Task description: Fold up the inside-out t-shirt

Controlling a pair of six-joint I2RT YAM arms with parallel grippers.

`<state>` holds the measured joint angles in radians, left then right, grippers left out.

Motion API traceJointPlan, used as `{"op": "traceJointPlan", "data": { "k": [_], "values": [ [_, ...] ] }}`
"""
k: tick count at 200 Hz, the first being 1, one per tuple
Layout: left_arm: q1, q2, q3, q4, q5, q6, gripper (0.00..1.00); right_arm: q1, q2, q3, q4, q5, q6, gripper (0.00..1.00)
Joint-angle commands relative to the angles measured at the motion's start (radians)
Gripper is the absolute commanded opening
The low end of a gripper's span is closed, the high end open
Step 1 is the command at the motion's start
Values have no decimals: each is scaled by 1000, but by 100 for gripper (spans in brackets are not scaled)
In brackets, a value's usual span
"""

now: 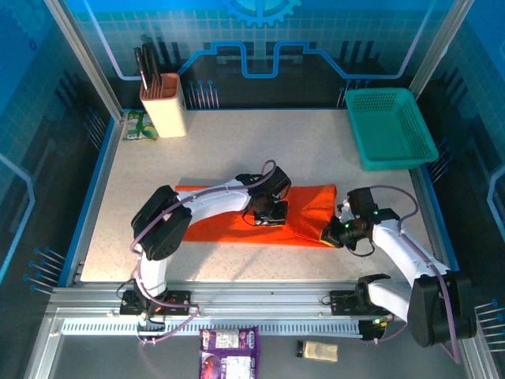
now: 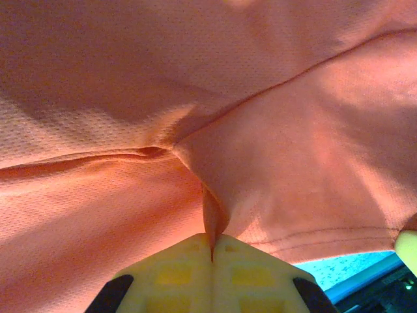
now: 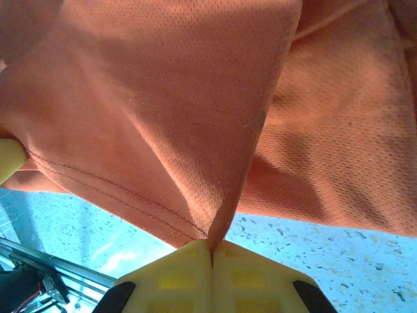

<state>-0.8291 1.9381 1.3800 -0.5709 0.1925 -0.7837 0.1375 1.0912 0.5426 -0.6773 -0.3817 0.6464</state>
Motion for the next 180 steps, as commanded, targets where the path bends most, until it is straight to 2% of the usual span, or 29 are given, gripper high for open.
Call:
{"op": "traceJointPlan", "data": {
  "k": [1,14,30,62,84,119,150,163,180],
  "values": [
    [2,37,-22,1,35,16,2,8,31,-13,32,3,20,3],
    [4,44,-18,-2,32,22,7,-2,52,10,22,1,5,17],
    [7,25,-13,-5,29,30,16,-18,45,56,-11,19,-21,29],
    [13,-68,-12,-6,21,39,25,-101,54,172,-61,54,-106,39],
    [43,-118,-17,-29,10,55,26,-148,134,263,-67,92,-175,40],
    [174,-158,-75,-68,-26,118,23,-172,320,401,-16,134,-247,41],
    [321,-143,-137,-83,-33,198,13,-163,473,495,61,-33,-258,29],
    [375,-138,-155,-95,-45,230,9,-147,521,520,90,-101,-248,27],
    [451,-141,-186,-97,-60,263,7,-132,567,533,135,-122,-227,26]
  ]
}}
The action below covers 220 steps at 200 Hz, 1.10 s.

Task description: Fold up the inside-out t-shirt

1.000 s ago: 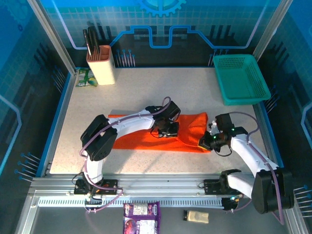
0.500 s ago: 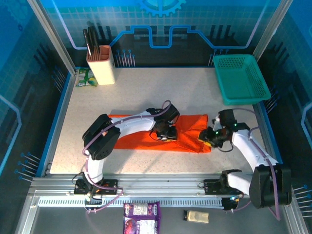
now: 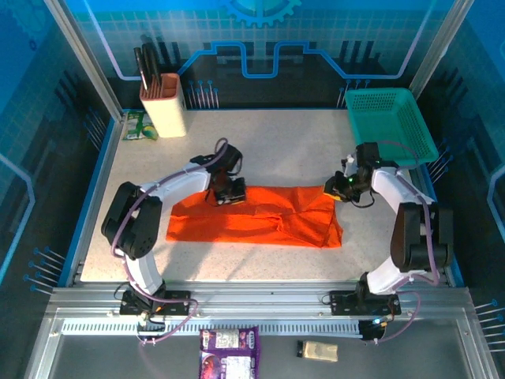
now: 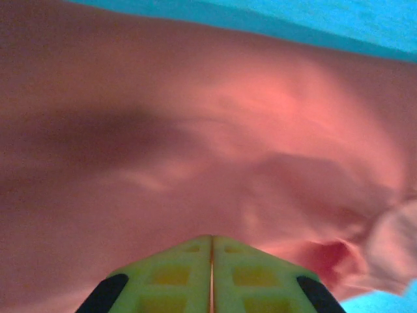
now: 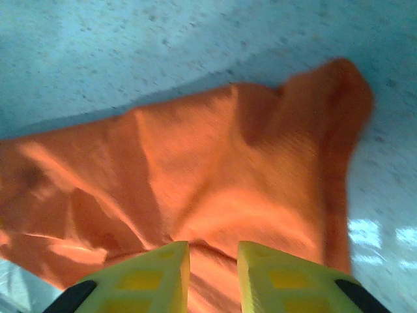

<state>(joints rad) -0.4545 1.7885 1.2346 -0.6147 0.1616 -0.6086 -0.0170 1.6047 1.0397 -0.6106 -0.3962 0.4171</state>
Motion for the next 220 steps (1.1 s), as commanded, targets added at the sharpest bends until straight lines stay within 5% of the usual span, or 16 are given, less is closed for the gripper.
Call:
{"op": "traceJointPlan", "data": {
  "k": [1,61,119,182,220],
  "values": [
    [81,8,-43,-53,-29,90,7,23,56,37,70,-107,3,26],
    [283,50,-149,8,25,104,6,-46,268,62,75,18,44,28],
    [366,34,-243,91,100,61,6,-76,277,111,35,-3,48,29],
    [366,-151,-169,17,121,101,15,73,43,118,-54,19,91,31],
    [417,-104,-132,-30,107,135,5,221,45,55,22,-22,179,35]
  ]
}}
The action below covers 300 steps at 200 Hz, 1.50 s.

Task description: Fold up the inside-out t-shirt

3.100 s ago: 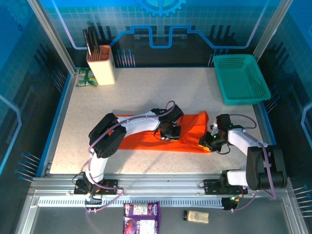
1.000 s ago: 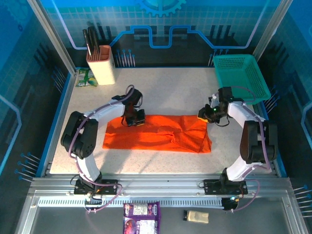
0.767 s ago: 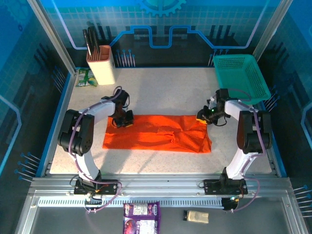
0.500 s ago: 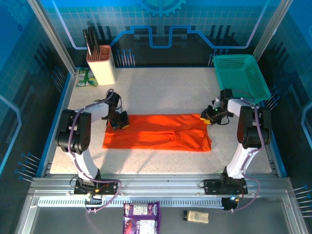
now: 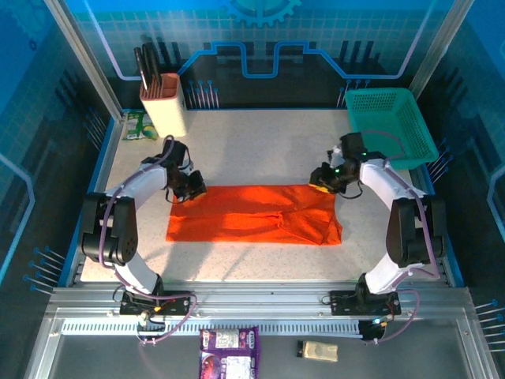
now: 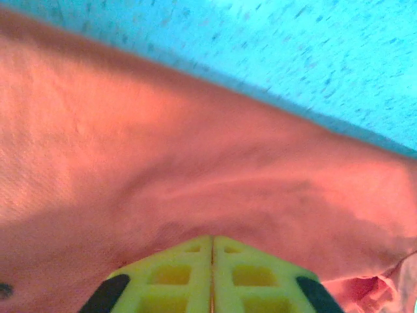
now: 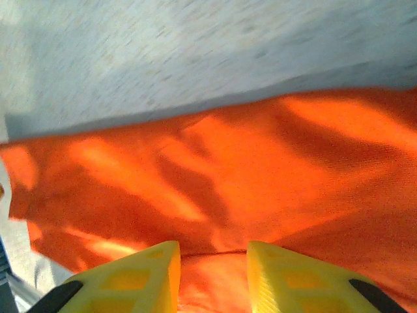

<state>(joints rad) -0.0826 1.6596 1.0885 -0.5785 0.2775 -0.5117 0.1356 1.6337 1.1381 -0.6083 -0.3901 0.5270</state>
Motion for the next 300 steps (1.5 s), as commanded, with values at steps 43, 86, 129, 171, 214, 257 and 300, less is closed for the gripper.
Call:
{"op": "traceJointPlan", "data": {
  "k": [43,86,129,171,214,257,300],
  "values": [
    [92,66,-55,-4,31,25,2,78,90,-144,188,-56,141,41],
    [129,76,-147,53,70,13,2,25,218,-123,296,-113,190,41],
    [129,47,-225,103,129,-21,3,-27,379,63,281,-146,173,41],
    [59,-11,-348,184,180,-121,4,-34,603,391,234,-204,135,41],
    [-103,-109,-472,281,182,-296,6,-22,837,786,163,-314,105,40],
    [-245,-265,-478,253,158,-404,16,19,758,937,-8,-284,93,40],
    [-237,-300,-370,54,36,-264,16,56,527,668,73,-262,175,40]
  ]
}}
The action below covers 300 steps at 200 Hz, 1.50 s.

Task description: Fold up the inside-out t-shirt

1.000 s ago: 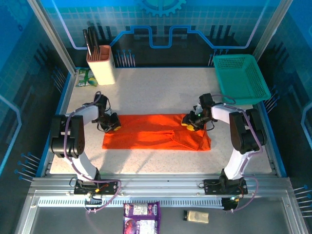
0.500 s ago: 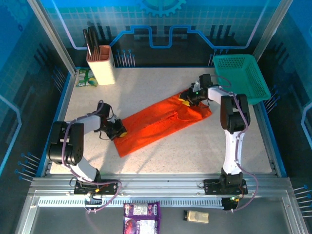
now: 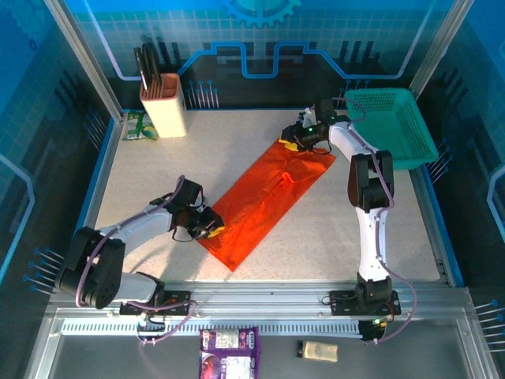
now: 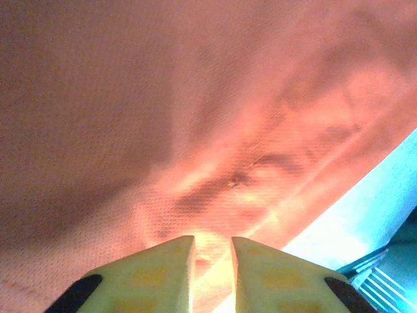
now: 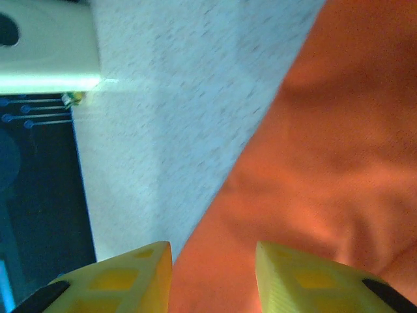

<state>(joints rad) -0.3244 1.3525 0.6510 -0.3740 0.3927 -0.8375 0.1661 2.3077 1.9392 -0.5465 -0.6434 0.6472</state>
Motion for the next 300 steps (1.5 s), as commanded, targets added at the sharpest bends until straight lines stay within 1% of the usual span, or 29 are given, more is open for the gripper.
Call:
{"op": "traceJointPlan", "data": {
  "k": [1,16,38,56,75,102,130,158,193,224,244,265,282,300],
  "values": [
    [6,9,70,-153,-80,65,15,26,-151,-141,16,-10,57,40],
    [8,39,89,-172,-88,108,11,42,-183,-231,70,-34,83,39],
    [8,105,98,-174,-67,159,7,59,-161,-283,81,-53,90,39],
    [6,139,85,-163,-23,185,4,58,-149,-340,102,-24,99,39],
    [-3,144,69,-169,-2,211,3,45,-123,-378,108,9,102,37],
    [-30,159,50,-178,19,235,3,31,-66,-370,102,41,91,37],
    [-72,204,22,-142,37,207,2,27,13,-254,45,60,48,36],
    [-139,221,13,-82,49,130,3,28,143,-64,-26,54,-17,37],
    [-263,303,65,12,69,9,3,33,310,216,-108,-33,-67,38],
    [-378,389,150,75,108,-68,5,36,403,378,-178,-57,-125,40],
    [-441,435,211,86,125,-96,7,38,431,426,-188,-79,-144,40],
    [-494,471,276,66,146,-103,14,39,447,445,-187,-100,-145,40],
    [-519,458,309,37,146,-104,16,39,445,450,-194,-119,-144,40],
    [-521,402,330,-3,131,-99,19,43,409,444,-206,-116,-152,40]
  ]
}}
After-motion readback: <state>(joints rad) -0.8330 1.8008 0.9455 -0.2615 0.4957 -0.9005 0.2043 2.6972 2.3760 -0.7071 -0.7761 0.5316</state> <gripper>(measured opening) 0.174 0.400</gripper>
